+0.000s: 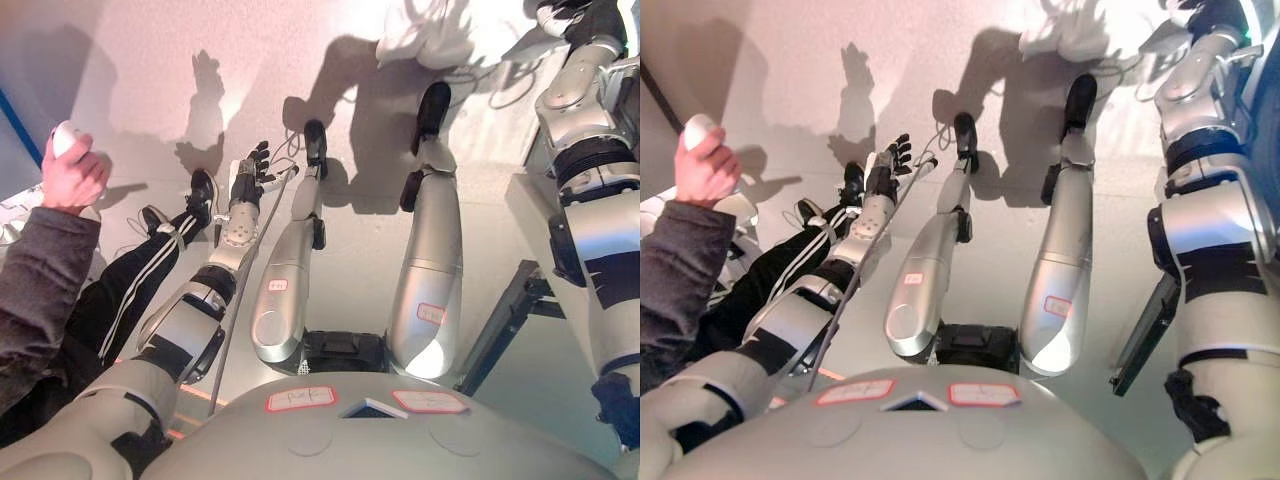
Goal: Put the clothes in the basket into the washing machine.
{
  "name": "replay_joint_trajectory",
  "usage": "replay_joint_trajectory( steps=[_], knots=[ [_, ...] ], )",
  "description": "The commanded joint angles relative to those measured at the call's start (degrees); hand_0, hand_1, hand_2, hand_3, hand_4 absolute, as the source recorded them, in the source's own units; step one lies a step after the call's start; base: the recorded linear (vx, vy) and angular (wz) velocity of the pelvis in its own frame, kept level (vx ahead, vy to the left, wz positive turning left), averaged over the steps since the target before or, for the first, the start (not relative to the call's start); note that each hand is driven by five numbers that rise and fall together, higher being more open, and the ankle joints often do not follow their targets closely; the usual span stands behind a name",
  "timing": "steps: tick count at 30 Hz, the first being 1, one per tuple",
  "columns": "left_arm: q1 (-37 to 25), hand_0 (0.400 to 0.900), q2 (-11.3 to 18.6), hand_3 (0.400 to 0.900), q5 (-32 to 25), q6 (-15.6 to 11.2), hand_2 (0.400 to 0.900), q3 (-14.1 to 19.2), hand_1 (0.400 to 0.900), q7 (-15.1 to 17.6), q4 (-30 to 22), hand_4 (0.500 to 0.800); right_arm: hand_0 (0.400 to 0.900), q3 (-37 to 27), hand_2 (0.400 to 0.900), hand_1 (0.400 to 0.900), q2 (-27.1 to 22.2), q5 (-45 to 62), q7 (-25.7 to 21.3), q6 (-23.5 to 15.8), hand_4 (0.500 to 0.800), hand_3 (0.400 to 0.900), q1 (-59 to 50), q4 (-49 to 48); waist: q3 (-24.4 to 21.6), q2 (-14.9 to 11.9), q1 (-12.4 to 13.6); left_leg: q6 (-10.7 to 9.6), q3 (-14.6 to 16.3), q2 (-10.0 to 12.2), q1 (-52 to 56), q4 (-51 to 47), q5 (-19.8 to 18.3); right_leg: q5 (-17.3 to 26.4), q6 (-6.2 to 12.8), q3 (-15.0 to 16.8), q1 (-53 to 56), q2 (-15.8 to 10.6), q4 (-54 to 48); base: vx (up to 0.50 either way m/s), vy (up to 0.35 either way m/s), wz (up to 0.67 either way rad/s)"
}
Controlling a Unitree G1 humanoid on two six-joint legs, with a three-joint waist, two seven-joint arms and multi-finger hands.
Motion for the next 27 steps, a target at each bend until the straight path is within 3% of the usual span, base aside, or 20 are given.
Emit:
replay_joint_trajectory(
  steps=[1, 9, 18, 19, 20, 27],
  knots=[
    [2.0, 0.900, 2.0, 0.900, 0.6, 1.0, 0.900, 2.9, 0.900, 1.0, 6.3, 0.800, 0.400, -1.0, 0.400, 0.400, -1.0, 3.2, -0.8, -3.0, 0.500, 0.400, 0.0, -0.1, -1.7, -2.9, -0.5, -1.7, -1.1, 3.5, 11.6, 0.4, -9.1, 8.5, 6.28, 1.1, 2.1, -1.1, -8.8, 0.05, 0.012, -0.09],
    [4.3, 0.900, 2.6, 0.900, 2.3, 2.3, 0.900, 5.5, 0.900, -0.2, 8.7, 0.800, 0.400, -7.8, 0.400, 0.400, 3.8, 13.6, 2.4, -5.6, 0.500, 0.400, 8.6, -0.7, -5.3, -6.0, -1.0, -1.1, -1.0, 4.4, 17.0, 0.6, -10.7, 10.2, 6.71, 0.1, 10.9, 0.2, -14.9, 0.04, 0.019, -0.13],
    [4.0, 0.900, 4.0, 0.900, 4.3, 1.4, 0.900, 5.6, 0.900, -0.4, 7.7, 0.800, 0.400, 3.2, 0.400, 0.400, 1.0, -8.2, -0.4, -1.3, 0.500, 0.400, 4.9, 4.3, -6.3, -5.9, -0.4, -0.9, -0.7, 3.8, 16.4, 0.7, -10.6, 11.2, 6.86, 1.3, 10.0, 0.0, -15.7, -0.02, 0.021, -0.02],
    [4.0, 0.900, 4.0, 0.900, 4.2, 1.2, 0.900, 5.3, 0.900, -0.4, 7.1, 0.800, 0.741, 4.4, 0.741, 0.741, 0.2, -9.7, -0.9, -0.7, 0.705, 0.741, 3.5, 5.3, -6.3, -5.6, -0.1, -1.0, -0.7, 3.6, 16.0, 0.7, -10.5, 11.2, 6.77, 1.4, 9.7, 0.1, -15.7, -0.04, 0.015, 0.05],
    [4.0, 0.900, 4.0, 0.900, 4.1, 1.0, 0.900, 5.1, 0.900, -0.5, 6.8, 0.800, 0.900, 5.7, 0.900, 0.900, -0.6, -11.8, -1.4, -0.2, 0.800, 0.900, 1.8, 6.0, -6.1, -5.2, 0.1, -1.1, -0.6, 3.4, 15.4, 0.7, -10.2, 11.1, 6.75, 1.5, 9.2, 0.0, -15.6, -0.04, 0.011, 0.05],
    [4.2, 0.900, 4.0, 0.900, 2.5, 0.0, 0.900, 3.3, 0.900, -0.9, 4.3, 0.800, 0.900, 12.5, 0.900, 0.900, -6.0, -21.5, -4.6, 2.8, 0.800, 0.900, -6.9, 6.5, -4.4, -2.4, 1.3, -2.1, 0.0, 3.6, 10.6, 0.3, -8.3, 9.9, 6.01, 2.1, 2.9, 0.2, -13.3, -0.02, -0.028, 0.08]
  ],
)
